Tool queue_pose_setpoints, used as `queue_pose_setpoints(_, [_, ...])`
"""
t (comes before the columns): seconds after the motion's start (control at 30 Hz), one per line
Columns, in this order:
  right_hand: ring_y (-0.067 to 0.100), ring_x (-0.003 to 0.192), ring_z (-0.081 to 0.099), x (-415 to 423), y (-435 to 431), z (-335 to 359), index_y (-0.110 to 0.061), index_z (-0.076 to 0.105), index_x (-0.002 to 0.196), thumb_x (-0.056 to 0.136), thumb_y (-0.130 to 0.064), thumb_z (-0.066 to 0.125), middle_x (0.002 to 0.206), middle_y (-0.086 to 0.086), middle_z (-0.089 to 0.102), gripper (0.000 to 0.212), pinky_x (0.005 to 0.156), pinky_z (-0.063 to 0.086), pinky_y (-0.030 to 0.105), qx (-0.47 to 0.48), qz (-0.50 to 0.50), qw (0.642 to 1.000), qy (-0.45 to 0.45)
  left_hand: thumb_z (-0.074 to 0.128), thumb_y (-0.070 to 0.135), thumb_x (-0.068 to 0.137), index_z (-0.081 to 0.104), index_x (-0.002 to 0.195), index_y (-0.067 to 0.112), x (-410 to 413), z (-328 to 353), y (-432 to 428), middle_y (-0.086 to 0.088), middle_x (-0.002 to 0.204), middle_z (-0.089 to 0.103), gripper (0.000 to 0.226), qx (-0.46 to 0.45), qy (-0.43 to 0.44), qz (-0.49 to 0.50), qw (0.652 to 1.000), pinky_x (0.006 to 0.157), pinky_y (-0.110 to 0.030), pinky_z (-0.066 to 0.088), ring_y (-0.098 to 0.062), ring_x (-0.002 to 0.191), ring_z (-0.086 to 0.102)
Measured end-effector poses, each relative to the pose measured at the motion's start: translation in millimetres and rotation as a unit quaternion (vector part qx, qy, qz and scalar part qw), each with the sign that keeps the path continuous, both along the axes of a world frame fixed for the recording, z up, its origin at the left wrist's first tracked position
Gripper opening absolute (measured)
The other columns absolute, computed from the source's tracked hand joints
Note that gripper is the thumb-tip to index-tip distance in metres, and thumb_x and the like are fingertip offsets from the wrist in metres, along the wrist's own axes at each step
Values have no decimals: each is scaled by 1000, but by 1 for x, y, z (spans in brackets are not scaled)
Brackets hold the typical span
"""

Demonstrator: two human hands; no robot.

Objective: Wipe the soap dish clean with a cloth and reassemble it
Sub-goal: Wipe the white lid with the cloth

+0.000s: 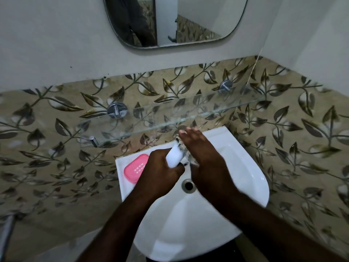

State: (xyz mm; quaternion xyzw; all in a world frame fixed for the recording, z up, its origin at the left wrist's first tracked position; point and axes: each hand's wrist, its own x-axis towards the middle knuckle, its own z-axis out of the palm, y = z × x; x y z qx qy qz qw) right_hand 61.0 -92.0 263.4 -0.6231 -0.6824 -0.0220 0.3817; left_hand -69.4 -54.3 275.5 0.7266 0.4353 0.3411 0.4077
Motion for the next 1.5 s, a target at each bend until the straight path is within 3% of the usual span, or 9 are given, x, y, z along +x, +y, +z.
queue_pose_setpoints(0.13, [30,138,39,-15,-17,3,-11,50,137,75,-3,49,144,15,49,63,112,32,34,-3,115,986,-118,60,11,71,67,74,7,-6,-2,0,2,63,68,9,-9,-55,-11,998,48,-16,44,3,56,57])
queue_pose_setpoints(0.3, [23,136,43,8,9,-1,-10,56,134,73,8,39,141,9,54,66,111,34,36,-10,2,1000,14,65,-3,75,48,61,10,-3,-2,-9,11,41,39,25,6,11,35,999,42,-13,30,-3,40,36])
queue_pose_setpoints(0.47, [23,137,40,-24,-21,8,-17,50,137,67,2,65,144,6,51,73,105,42,33,-11,93,990,-107,62,5,72,62,66,25,-11,-9,-3,17,61,66,22,13,-55,0,998,51,-14,43,7,57,57])
queue_pose_setpoints(0.67, [18,137,43,8,6,-4,-13,54,136,71,12,47,144,4,52,70,108,40,38,-25,3,1000,9,64,-5,75,50,62,5,-6,-9,-7,10,47,41,21,-30,-19,27,999,40,-13,26,-5,38,33])
queue_pose_setpoints(0.83, [24,137,43,-13,-12,1,-17,43,140,76,-4,51,144,7,51,66,111,36,34,-5,109,989,-104,63,-1,70,58,58,15,-12,-12,-3,9,52,59,22,-24,-70,-7,997,46,-19,38,2,49,47])
queue_pose_setpoints(1.0, [11,134,45,15,13,-8,-14,57,134,77,13,54,141,0,54,63,110,38,37,-30,22,995,97,66,-4,75,52,67,-2,-8,-11,-10,7,52,42,17,-34,-23,41,998,40,-16,23,-7,42,29])
queue_pose_setpoints(1.23, [18,141,34,-15,-8,10,-20,48,140,76,0,52,148,1,47,68,110,38,30,18,121,987,-100,62,3,73,67,77,3,-14,-7,-4,-8,67,68,6,-24,-112,11,993,50,-32,45,-11,62,58])
queue_pose_setpoints(1.37, [12,130,49,19,16,11,-20,54,134,83,8,57,137,-1,57,58,112,37,32,-85,131,971,180,71,13,65,56,70,-3,-20,-12,-7,2,56,46,23,-51,-106,58,991,47,-23,30,-11,49,37])
queue_pose_setpoints(1.5, [20,107,65,40,13,17,-12,55,128,90,0,61,117,7,69,40,93,53,35,-242,242,783,519,77,28,54,74,86,18,-29,-10,-6,-11,81,72,34,-116,-219,35,968,69,-39,50,-23,75,63])
